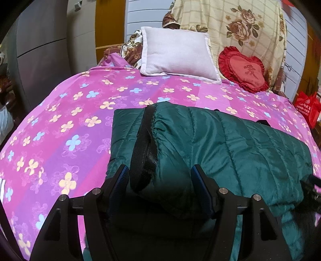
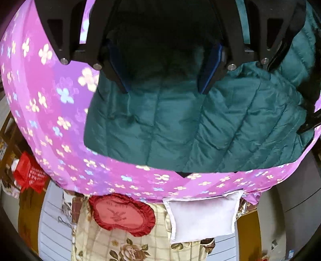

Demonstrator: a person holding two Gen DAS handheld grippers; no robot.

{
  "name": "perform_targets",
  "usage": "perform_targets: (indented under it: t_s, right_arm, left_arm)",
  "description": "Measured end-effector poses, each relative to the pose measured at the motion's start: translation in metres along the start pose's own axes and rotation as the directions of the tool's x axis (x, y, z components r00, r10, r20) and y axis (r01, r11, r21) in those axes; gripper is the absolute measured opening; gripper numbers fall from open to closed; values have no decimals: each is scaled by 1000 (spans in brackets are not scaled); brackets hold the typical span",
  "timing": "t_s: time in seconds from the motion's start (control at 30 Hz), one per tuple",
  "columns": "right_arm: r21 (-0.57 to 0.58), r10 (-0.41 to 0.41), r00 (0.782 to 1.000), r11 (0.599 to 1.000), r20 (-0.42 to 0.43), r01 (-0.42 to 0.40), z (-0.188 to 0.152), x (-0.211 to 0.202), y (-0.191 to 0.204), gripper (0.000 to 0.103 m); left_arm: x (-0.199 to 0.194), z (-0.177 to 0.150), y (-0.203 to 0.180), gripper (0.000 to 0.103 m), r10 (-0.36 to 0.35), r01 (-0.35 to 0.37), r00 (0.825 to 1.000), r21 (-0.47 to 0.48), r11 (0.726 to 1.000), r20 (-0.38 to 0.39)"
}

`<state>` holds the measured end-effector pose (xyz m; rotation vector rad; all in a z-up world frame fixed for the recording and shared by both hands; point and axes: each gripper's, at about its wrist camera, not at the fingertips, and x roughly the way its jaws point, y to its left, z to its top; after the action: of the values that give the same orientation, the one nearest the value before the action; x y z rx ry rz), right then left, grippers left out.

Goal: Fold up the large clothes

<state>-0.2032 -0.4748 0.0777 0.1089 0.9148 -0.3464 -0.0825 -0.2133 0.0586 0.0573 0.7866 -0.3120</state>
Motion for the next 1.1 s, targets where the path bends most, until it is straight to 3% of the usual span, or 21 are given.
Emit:
perform_targets:
  t_s: [0.2,0.37,0.53,0.67,1.1]
  right_arm:
    - [46,42,999,998,24,-43,-3,-40,-8,75]
    - [83,98,995,992,3,-98,-28,-75,-18,78]
    - [115,133,991,985,-29,-128,-56,-99,-28,79]
    - [127,147,988,982,-38,-141,-76,-112,-32,79]
    - [120,185,977,978,-109,-172,-136,-128,-19,81]
  left_arm:
    - [-36,-5,4,46,5,-7,999,48,999,41]
    - [-63,-20,8,46,-20,18,1000,55,998,25]
    - [-86,-46,12,46,17,-19,1000,113,993,19]
    - [-103,-66,19,46,43,-45,999,146,988,16]
    - [-144,-100,36,46,29,-30,1000,136,990,5]
